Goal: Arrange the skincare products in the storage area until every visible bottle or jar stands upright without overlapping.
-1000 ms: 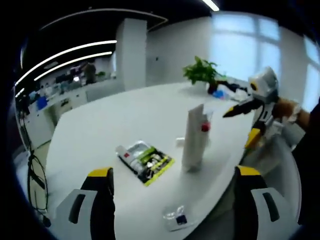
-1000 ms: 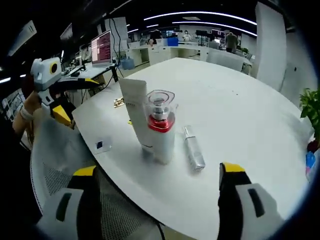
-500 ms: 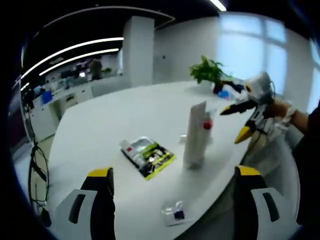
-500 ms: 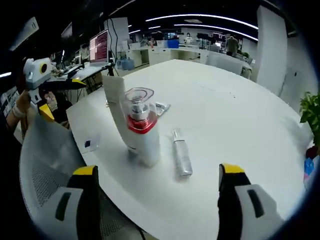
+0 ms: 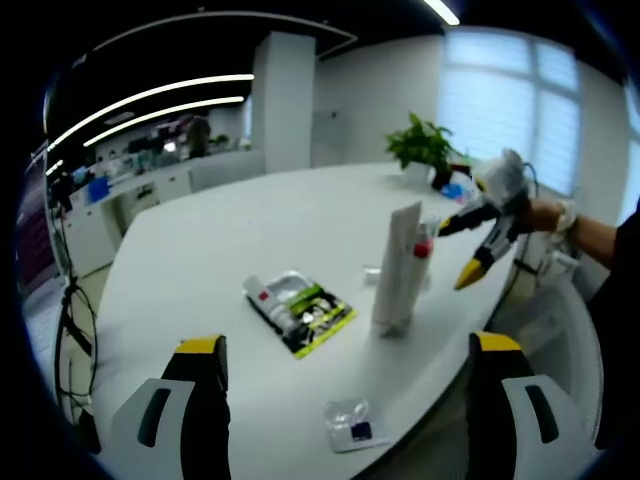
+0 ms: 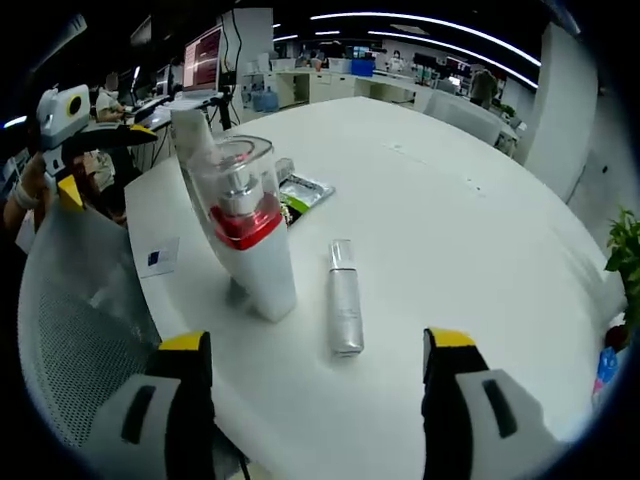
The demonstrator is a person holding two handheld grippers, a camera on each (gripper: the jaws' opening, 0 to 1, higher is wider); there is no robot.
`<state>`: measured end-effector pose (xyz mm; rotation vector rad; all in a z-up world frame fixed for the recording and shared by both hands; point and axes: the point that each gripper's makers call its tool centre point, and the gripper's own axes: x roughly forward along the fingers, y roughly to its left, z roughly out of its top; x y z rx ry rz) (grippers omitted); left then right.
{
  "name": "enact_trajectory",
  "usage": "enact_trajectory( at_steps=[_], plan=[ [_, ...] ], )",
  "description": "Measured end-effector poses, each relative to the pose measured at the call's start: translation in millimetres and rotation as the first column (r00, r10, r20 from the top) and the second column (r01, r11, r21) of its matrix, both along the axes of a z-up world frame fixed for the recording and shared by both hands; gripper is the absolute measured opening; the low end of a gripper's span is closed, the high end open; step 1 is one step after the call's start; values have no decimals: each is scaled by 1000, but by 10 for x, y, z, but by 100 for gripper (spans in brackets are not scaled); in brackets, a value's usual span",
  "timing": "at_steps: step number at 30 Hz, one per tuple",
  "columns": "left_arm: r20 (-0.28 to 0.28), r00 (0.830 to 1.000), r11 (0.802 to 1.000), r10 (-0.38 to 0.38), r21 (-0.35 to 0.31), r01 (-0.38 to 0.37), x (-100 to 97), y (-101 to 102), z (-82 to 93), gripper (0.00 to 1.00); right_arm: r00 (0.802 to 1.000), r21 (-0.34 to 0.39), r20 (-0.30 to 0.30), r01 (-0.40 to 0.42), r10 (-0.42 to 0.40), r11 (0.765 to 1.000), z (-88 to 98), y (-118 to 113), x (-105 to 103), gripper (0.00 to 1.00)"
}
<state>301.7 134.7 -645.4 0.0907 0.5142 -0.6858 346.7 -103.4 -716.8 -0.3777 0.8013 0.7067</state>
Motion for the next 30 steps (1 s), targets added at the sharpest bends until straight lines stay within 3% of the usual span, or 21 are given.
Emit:
enact_trajectory(
  at_steps=[3,9,19,27,30],
  plan=[
    [5,1000,1000,10,2,-10,9,19,-5,97,1000,-23,-7,-8,8,1000,-68,-19,55,68],
    [-3,1000,1000,17,-1,-17,-1,31,-17,97,997,-38,-61,-46,43,998,-182,9,76,58],
    [-14,999,999,33,-6,-33,-6,29,-39,97,987,-80,-145,-79,67,994,-390,16,144,47],
    [-19,999,999,47,-8,-47,-18,44,-34,97,980,-101,-189,-87,67,991,-448,37,240,34],
    [-20,998,999,53,-12,-53,-28,47,-30,97,977,-116,-200,-100,76,988,-473,51,274,33]
  ],
)
